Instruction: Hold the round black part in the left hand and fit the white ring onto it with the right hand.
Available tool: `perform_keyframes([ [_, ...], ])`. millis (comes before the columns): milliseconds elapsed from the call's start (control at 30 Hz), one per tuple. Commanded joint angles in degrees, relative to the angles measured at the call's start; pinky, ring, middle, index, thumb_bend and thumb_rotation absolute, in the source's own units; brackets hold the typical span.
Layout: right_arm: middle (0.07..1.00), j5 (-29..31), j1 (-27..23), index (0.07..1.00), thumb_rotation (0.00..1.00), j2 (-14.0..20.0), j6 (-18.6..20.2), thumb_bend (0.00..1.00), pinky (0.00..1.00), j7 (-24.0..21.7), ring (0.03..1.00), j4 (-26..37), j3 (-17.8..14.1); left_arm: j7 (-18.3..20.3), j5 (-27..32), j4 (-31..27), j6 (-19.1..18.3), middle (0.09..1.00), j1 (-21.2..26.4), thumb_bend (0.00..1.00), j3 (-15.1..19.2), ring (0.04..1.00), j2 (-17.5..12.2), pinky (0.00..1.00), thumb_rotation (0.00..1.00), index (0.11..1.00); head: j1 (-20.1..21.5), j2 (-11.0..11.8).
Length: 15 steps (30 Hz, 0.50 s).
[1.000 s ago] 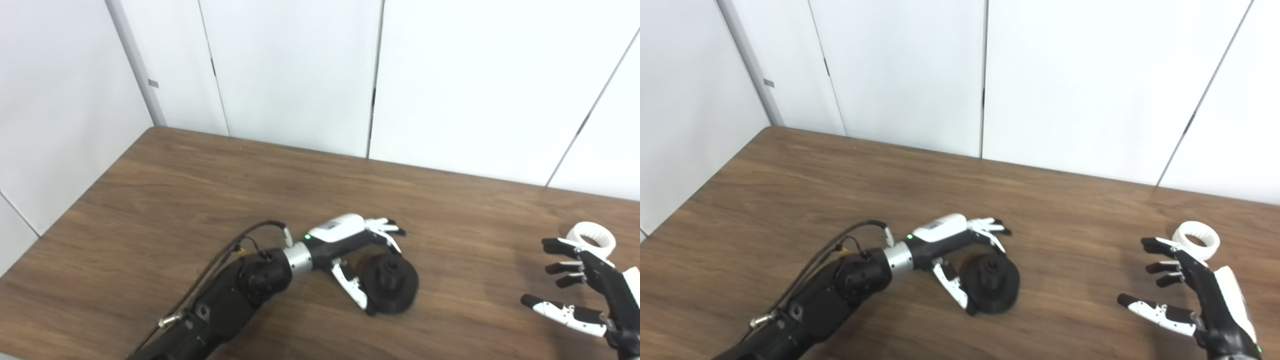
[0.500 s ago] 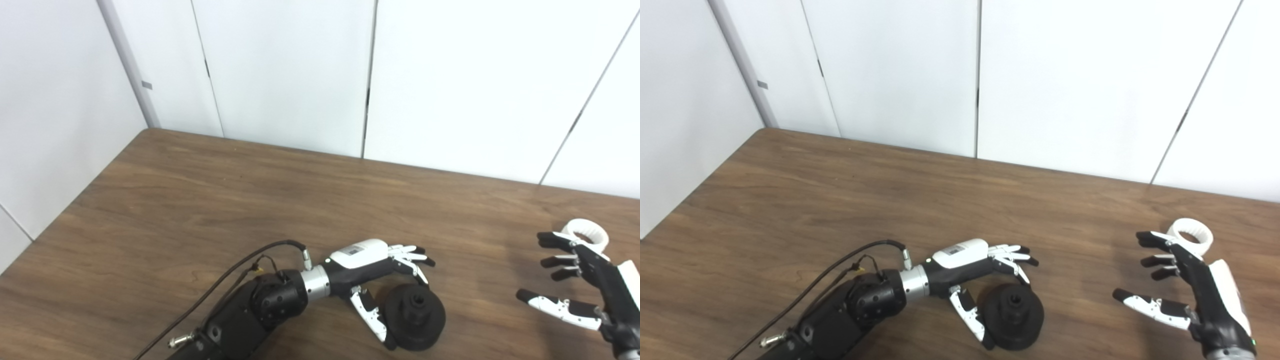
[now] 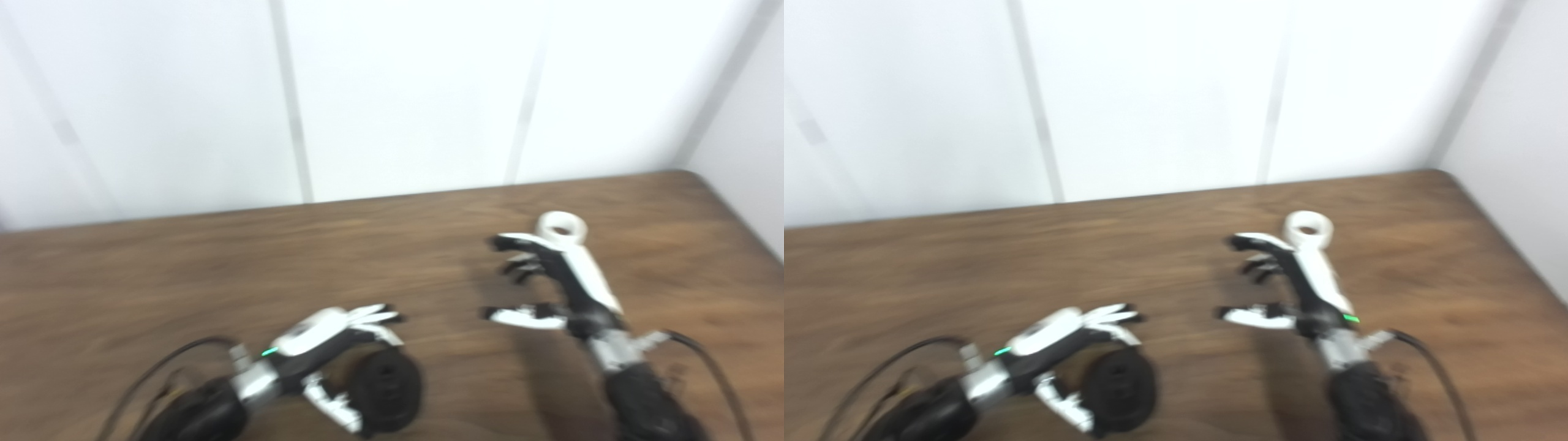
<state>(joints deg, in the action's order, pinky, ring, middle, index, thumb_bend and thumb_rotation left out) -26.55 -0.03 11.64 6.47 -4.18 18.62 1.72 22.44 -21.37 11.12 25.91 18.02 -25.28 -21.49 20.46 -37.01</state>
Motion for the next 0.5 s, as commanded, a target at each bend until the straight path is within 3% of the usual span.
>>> perform_keyframes([
  [0,0.744,-1.6,-2.8,0.752,0.13,-1.0,0.3,0.58,0.54,1.5,0.622,2.8,0.2,1.1,1.0,-0.7,0.7,0.930,0.4,0.52,0.5,0.993,-2.2,0.96,0.07,0.488,2.1,0.5],
  [200,0.731,-4.8,-5.4,0.741,0.15,-3.0,2.6,0.57,0.53,1.7,0.622,4.7,0.4,2.3,3.6,-1.1,0.9,0.927,0.2,0.52,0.3,0.986,-4.5,0.91,0.07,0.488,11.9,3.4],
  [300,0.723,-6.6,-7.9,0.735,0.14,-2.4,3.9,0.58,0.53,1.2,0.626,5.6,0.2,1.6,4.7,-0.8,1.0,0.930,0.4,0.52,-0.8,0.986,-5.5,0.89,0.07,0.488,15.0,4.9],
  [467,0.740,-10.1,-13.3,0.733,0.15,0.7,6.1,0.58,0.55,0.5,0.659,5.6,-1.3,-0.5,5.0,1.0,1.0,0.923,1.4,0.52,-3.7,0.983,-6.4,0.84,0.07,0.487,16.8,5.9],
])
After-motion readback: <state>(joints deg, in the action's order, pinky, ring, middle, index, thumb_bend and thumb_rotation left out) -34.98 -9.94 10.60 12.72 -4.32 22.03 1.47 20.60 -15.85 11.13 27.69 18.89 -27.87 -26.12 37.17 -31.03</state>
